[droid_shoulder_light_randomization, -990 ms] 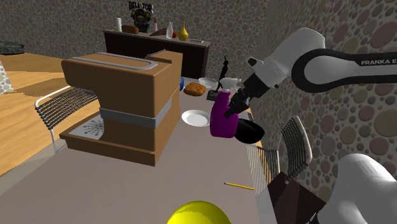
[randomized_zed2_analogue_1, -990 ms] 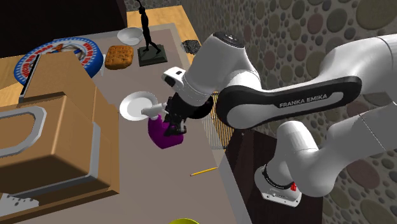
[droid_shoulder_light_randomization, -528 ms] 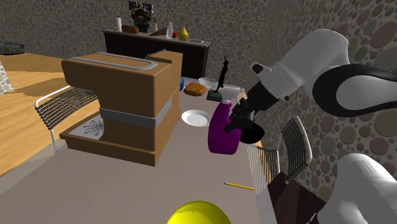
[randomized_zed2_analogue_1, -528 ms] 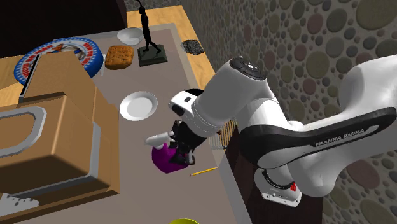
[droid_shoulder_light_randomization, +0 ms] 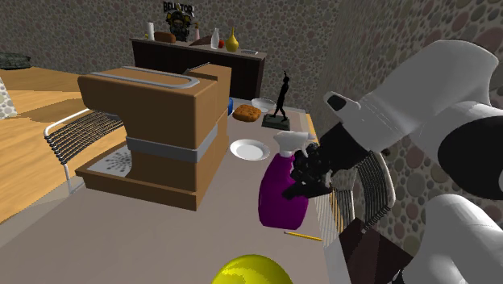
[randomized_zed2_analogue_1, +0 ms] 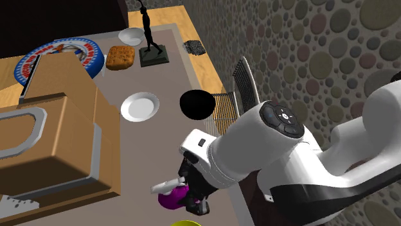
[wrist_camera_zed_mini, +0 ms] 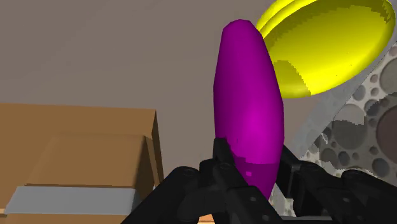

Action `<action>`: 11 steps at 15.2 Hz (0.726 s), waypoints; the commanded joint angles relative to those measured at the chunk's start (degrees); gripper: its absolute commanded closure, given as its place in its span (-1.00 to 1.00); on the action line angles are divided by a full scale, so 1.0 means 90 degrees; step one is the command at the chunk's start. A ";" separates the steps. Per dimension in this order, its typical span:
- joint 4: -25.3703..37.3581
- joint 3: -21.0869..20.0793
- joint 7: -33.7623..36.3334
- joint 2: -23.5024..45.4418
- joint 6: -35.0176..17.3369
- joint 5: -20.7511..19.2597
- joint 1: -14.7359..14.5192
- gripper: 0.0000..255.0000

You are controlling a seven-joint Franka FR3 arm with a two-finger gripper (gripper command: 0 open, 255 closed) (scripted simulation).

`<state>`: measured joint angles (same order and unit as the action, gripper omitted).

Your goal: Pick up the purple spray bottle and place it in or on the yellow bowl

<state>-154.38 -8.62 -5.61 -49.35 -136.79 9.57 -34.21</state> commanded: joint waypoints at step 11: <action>0.0356 -0.1834 0.1793 0.0408 -0.0214 0.0340 -0.0292 1.00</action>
<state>-150.82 -24.64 10.11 -45.87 -138.11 12.49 -36.79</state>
